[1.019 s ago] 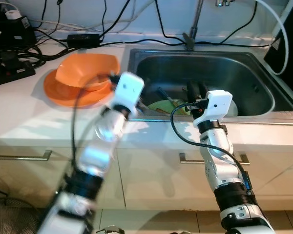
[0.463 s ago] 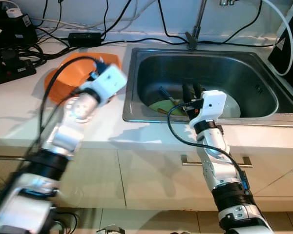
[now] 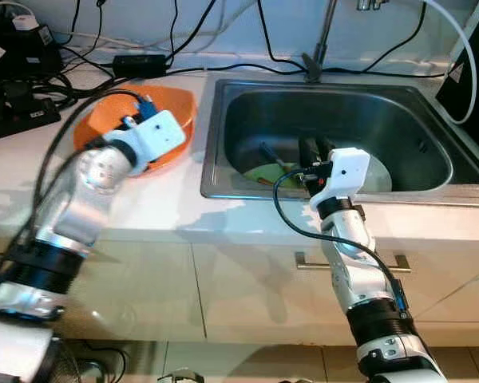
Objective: Kitchen organization
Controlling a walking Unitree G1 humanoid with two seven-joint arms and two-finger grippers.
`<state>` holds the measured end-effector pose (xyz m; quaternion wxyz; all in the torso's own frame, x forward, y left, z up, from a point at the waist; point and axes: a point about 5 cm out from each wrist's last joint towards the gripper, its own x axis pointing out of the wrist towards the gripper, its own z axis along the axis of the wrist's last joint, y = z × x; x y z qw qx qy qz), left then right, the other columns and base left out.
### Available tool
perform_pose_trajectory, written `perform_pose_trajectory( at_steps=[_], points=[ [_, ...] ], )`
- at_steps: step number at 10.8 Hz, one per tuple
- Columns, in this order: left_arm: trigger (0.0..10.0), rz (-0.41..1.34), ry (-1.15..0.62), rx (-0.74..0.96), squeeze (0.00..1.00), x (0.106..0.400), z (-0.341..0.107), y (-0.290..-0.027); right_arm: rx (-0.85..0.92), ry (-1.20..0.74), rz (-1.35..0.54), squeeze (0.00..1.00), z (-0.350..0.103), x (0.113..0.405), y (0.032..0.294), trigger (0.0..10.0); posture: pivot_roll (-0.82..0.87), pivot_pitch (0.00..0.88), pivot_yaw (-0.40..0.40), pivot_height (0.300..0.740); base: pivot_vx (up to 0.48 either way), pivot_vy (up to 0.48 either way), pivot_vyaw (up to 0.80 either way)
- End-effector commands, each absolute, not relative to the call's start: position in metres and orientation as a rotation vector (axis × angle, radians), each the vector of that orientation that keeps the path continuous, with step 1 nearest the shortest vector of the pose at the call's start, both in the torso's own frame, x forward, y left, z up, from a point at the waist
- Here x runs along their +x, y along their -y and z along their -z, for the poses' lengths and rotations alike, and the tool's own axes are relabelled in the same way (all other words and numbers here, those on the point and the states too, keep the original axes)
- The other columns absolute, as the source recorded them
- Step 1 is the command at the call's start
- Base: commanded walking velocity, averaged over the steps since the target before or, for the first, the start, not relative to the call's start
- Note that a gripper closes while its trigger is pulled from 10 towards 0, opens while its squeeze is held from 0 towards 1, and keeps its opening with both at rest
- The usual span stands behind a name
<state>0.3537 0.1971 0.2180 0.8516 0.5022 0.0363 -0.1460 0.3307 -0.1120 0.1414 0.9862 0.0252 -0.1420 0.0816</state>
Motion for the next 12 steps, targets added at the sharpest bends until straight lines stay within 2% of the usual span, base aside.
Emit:
perform_pose_trajectory(
  at_steps=[1, 5, 9, 10, 11, 12],
  points=[
    [10.0, 0.319, -0.111, 1.106, 0.00, 0.351, -0.218, -0.198, 0.053, 0.289, -0.169, 0.00, -0.146, 0.334, 0.110, 10.0, 0.09, 0.000, -0.006, 0.740, 0.000, 0.000, 0.00],
    [10.0, 0.327, -0.191, 1.134, 0.00, 0.351, -0.208, -0.203, 0.051, 0.285, -0.168, 0.00, -0.146, 0.334, 0.111, 10.0, 0.09, 0.000, -0.009, 0.740, 0.000, 0.000, 0.00],
    [10.0, 0.264, -0.245, 1.202, 0.00, 0.363, -0.205, -0.215, 0.050, 0.282, -0.165, 0.00, -0.145, 0.334, 0.110, 10.0, 0.07, 0.000, 0.000, 0.740, 0.000, 0.000, 0.00],
    [8.9, 0.252, -0.249, 1.208, 0.00, 0.368, -0.204, -0.214, 0.050, 0.282, -0.156, 0.00, -0.145, 0.333, 0.112, 10.0, 0.07, 0.000, 0.004, 0.740, 0.000, 0.000, 0.00],
    [0.0, 0.260, -0.249, 1.206, 0.00, 0.369, -0.202, -0.212, 0.050, 0.282, -0.151, 0.00, -0.144, 0.333, 0.112, 10.0, 0.06, 0.000, 0.008, 0.740, 0.000, 0.000, 0.00],
    [0.0, 0.266, -0.249, 1.205, 0.00, 0.370, -0.200, -0.211, 0.050, 0.282, -0.148, 0.00, -0.144, 0.332, 0.113, 10.0, 0.06, 0.000, 0.011, 0.740, 0.000, 0.000, 0.00]
  ],
)
